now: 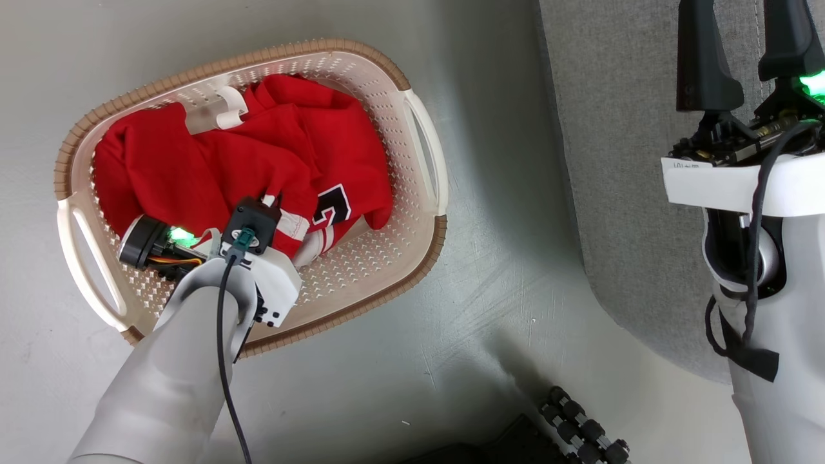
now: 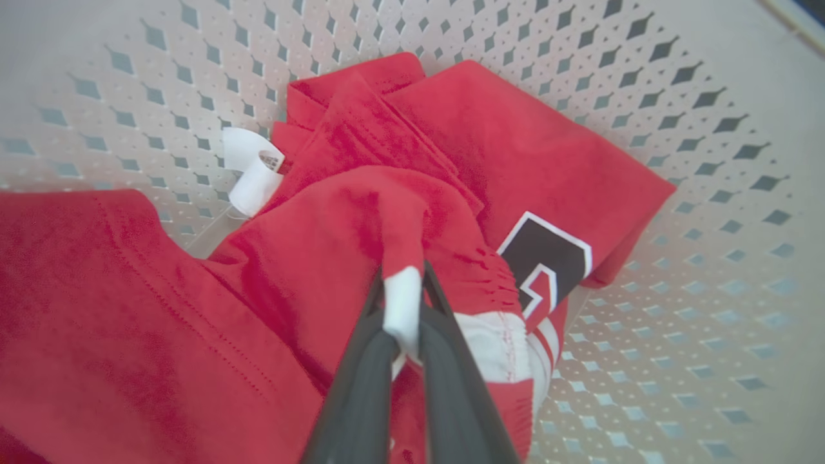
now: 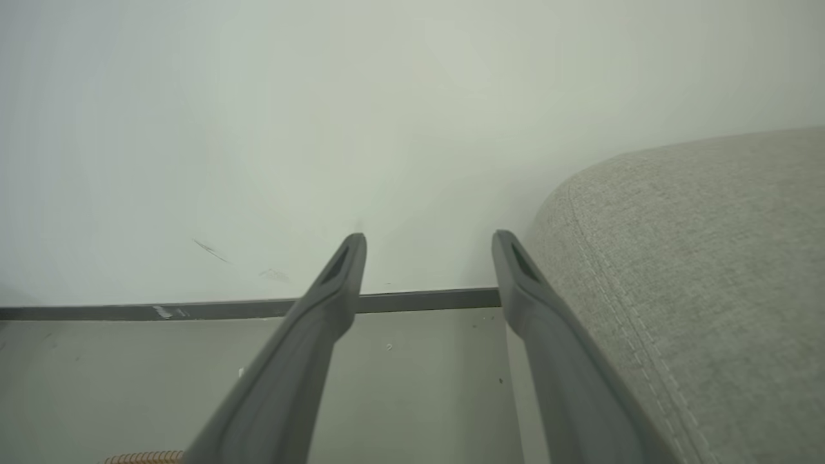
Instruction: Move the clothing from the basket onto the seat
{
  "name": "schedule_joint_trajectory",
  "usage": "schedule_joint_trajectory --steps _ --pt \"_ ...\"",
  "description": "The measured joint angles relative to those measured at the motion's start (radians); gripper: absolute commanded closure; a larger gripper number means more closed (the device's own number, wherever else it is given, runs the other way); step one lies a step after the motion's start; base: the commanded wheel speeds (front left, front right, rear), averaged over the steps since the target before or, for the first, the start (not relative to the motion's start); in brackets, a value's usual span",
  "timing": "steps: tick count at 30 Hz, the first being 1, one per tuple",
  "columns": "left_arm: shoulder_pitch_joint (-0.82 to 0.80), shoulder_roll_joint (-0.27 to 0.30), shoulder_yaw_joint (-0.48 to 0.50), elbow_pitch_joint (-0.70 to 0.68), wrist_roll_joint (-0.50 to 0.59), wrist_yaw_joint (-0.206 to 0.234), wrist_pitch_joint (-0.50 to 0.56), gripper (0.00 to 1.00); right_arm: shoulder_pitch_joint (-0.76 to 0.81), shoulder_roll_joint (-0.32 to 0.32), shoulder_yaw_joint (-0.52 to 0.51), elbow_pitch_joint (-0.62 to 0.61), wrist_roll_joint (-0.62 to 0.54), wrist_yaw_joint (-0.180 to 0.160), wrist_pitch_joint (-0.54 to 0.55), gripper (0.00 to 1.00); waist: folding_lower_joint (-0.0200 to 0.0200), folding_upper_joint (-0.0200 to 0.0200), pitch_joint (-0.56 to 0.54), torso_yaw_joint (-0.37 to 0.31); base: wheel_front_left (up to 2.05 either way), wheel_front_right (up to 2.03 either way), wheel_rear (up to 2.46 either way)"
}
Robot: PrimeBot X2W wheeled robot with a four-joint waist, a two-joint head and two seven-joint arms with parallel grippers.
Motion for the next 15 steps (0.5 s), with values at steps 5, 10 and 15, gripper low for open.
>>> schedule_joint_trajectory --steps 5,10,15 --pt "0.0 0.005 0.022 -0.023 -0.022 -0.007 -0.016 1.0 -0.014 0.0 0.009 0.004 -0.02 0.0 0.0 0.0 0.0 0.0 -0.013 0.01 0.0 0.0 0.0" --pt "0.0 0.009 0.058 -0.07 -0.048 -0.001 -0.03 1.0 -0.014 0.0 0.025 0.007 -0.04 0.0 0.0 0.0 0.0 0.0 -0.031 0.024 0.0 0.0 0.0" --pt "0.0 0.016 0.103 -0.138 -0.07 0.023 -0.037 1.0 -0.014 -0.001 0.031 0.023 -0.066 0.0 0.0 0.0 0.0 0.0 -0.054 0.042 0.0 0.0 0.0"
